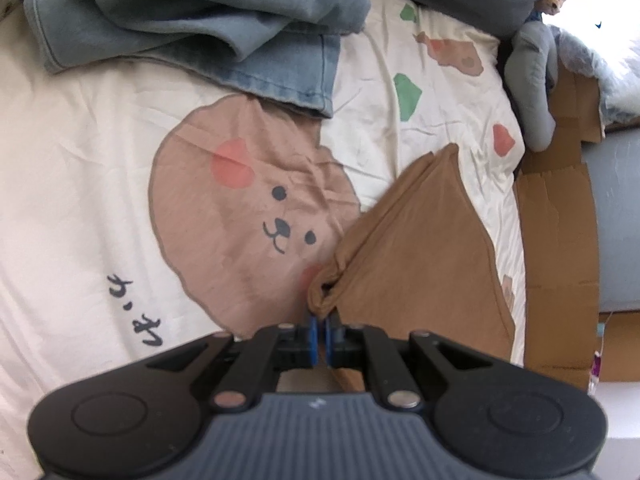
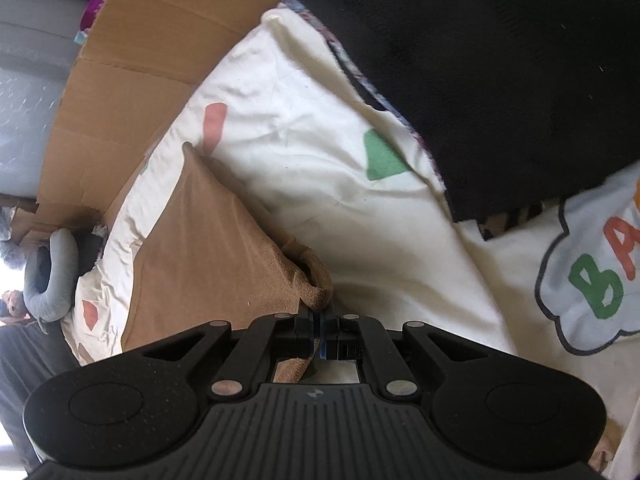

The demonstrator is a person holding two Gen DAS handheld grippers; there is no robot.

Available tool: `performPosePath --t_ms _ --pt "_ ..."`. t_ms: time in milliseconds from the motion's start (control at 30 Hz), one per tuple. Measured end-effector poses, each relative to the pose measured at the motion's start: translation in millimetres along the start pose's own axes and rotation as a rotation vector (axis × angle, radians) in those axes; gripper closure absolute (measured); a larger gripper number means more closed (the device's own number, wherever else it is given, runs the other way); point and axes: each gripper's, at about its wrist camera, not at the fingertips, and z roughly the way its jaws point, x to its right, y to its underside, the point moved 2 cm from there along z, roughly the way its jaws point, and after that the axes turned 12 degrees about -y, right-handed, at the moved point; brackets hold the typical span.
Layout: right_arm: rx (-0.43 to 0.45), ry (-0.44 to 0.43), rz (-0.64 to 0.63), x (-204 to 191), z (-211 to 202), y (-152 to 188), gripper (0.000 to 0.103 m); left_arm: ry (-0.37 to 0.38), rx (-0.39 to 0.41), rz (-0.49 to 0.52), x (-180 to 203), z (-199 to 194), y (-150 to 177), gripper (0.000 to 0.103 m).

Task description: Fold clothes

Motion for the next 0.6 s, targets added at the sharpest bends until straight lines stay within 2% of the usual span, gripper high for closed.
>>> performPosePath --t_ms 233,600 --pt "-0.018 0.028 0.018 18 10 3 0.102 -0.023 -0.011 0.001 -4 10 3 0.099" --pt "-0.054 0.040 0.028 20 11 3 0.100 -0.025 -0.015 -0.020 -9 16 4 0.099"
